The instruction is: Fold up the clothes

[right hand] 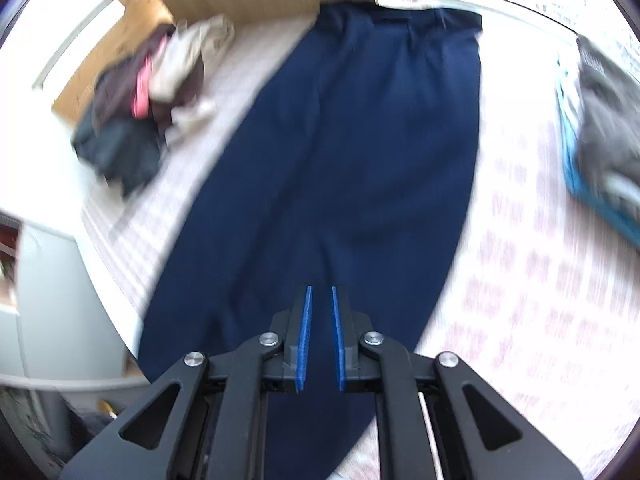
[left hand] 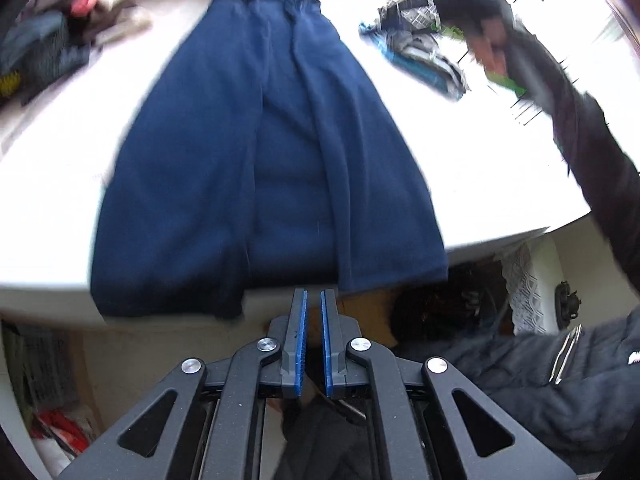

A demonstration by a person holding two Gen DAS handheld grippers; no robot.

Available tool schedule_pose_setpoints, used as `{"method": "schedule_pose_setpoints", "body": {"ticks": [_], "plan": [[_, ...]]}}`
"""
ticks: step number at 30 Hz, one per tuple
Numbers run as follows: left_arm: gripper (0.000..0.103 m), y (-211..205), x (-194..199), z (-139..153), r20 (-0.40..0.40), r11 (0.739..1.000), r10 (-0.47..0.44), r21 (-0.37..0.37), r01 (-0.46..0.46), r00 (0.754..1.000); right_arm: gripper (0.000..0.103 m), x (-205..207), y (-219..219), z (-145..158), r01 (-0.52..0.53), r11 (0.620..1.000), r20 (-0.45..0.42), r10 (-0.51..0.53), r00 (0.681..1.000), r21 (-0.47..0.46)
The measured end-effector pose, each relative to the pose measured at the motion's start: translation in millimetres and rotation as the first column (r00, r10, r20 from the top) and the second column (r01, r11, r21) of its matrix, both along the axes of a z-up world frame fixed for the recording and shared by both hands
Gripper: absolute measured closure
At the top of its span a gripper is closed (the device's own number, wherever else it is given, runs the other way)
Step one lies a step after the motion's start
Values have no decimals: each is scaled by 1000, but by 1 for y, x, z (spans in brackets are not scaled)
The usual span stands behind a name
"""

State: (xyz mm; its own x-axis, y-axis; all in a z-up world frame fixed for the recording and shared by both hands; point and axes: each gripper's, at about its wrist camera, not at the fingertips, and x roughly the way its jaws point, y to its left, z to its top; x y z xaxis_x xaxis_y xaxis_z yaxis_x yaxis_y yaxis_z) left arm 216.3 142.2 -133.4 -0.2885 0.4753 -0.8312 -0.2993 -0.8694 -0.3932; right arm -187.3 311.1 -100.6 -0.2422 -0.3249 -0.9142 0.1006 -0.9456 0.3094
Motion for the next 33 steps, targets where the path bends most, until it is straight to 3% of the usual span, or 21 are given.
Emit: {"method": "schedule_pose_setpoints", "body": {"ticks": [4, 6, 12, 15, 20, 22, 24, 25, 28, 31, 33], "plan": [[98, 15, -44, 20, -79, 998, -52, -42, 49, 996, 92, 54, 12, -37, -82, 996, 83, 78, 993, 40], [98, 30, -64, 18, -90, 994, -93, -72, 87, 992, 92, 77, 24, -35, -122, 992, 86, 120, 989, 13], [98, 82, -120, 5, -40, 984, -177, -46, 175, 983, 92, 9, 109, 22, -25, 1000, -21, 25, 999, -14], [98, 105, -156, -1, -24, 978, -201, -68, 199, 979, 92, -62, 159, 32, 74, 995, -63, -79, 995, -73], [98, 130, -210, -16, 17, 977, -202, -63, 203, 979, 92, -177, 200, 8, 118, 989, -54, -124, 991, -88], [98, 135, -225, -24, 34, 976, -200, -75, 202, 979, 92, -224, 175, -9, 98, 994, -42, -100, 994, -44], [98, 134, -241, -35, 58, 978, -186, -82, 190, 981, 92, -239, 179, -19, 50, 998, -20, -50, 999, 38], [99, 131, -246, -39, 66, 980, -181, -72, 185, 981, 103, -244, 188, -17, 70, 994, -24, -68, 997, 80], [99, 125, -250, -42, 92, 983, -177, -29, 180, 980, 97, -260, 217, -6, 138, 969, -45, -132, 990, 203], [99, 124, -253, -42, 102, 982, -186, -22, 189, 977, 95, -277, 244, 9, 148, 986, -64, -144, 988, 72], [99, 125, -254, -42, 103, 979, -197, -28, 201, 975, 94, -291, 252, 8, 142, 988, -42, -140, 989, 55]]}}
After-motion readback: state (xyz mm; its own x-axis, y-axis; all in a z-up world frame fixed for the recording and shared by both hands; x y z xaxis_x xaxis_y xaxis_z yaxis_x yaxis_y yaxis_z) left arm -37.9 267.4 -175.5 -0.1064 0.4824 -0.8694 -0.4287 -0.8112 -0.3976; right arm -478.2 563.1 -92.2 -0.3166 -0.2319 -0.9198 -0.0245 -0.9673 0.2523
